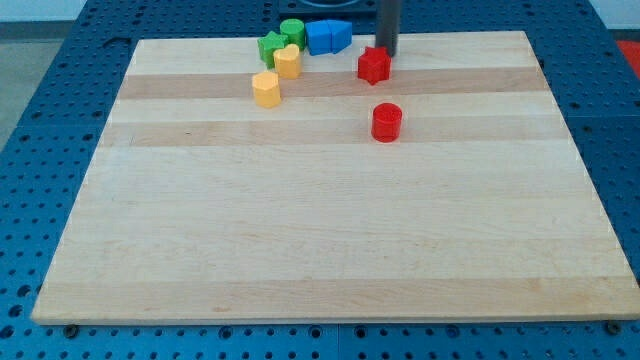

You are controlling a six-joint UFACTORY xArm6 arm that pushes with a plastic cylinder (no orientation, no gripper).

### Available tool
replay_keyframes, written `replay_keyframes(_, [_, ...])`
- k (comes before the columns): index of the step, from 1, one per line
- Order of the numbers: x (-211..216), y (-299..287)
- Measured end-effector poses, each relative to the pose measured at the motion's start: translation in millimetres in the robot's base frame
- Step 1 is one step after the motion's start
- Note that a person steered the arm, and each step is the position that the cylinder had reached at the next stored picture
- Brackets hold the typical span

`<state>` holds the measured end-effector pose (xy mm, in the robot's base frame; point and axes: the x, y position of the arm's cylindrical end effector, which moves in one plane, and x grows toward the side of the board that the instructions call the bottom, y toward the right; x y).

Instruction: Push the red star into the red circle

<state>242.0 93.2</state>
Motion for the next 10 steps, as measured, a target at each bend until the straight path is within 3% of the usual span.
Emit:
replay_keyframes(1, [25, 7])
replay_keyframes(3, [-27, 9])
replay_keyframes(5, [76, -12])
replay_keyframes(6, [88, -10])
replay_keyframes(8, [-1, 0])
replay_keyframes(9, [-1, -32])
replay_keyframes(10, [30, -50])
